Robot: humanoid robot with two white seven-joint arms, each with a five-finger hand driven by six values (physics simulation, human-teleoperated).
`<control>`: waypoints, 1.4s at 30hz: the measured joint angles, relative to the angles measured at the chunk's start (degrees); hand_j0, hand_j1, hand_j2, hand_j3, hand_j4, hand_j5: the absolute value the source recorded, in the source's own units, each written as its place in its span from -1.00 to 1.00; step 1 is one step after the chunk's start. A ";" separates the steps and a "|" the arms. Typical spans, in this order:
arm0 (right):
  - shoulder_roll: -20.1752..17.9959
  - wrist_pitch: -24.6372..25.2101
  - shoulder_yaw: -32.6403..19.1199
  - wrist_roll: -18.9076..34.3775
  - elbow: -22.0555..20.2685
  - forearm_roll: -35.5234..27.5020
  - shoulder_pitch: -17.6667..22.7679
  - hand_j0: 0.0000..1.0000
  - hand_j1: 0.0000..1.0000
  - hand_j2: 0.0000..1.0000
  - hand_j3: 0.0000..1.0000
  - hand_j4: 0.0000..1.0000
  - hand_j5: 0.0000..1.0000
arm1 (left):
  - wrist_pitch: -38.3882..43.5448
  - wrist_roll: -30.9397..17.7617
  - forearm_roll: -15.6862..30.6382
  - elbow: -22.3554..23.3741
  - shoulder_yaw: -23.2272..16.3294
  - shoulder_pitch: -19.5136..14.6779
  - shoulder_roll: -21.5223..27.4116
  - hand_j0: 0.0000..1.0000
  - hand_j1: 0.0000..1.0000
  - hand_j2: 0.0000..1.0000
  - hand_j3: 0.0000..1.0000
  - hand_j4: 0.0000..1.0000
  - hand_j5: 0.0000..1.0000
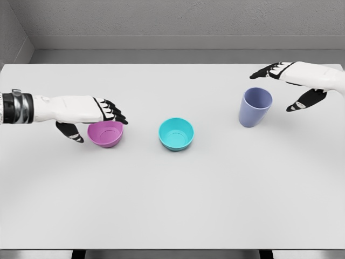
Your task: Stacking bowl and cup with both arms
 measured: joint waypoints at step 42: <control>6.66 0.03 2.53 -0.01 6.81 -0.30 -2.28 1.00 1.00 1.00 1.00 1.00 1.00 | 0.01 0.00 -3.87 7.31 -1.36 0.18 -5.62 1.00 1.00 1.00 1.00 1.00 1.00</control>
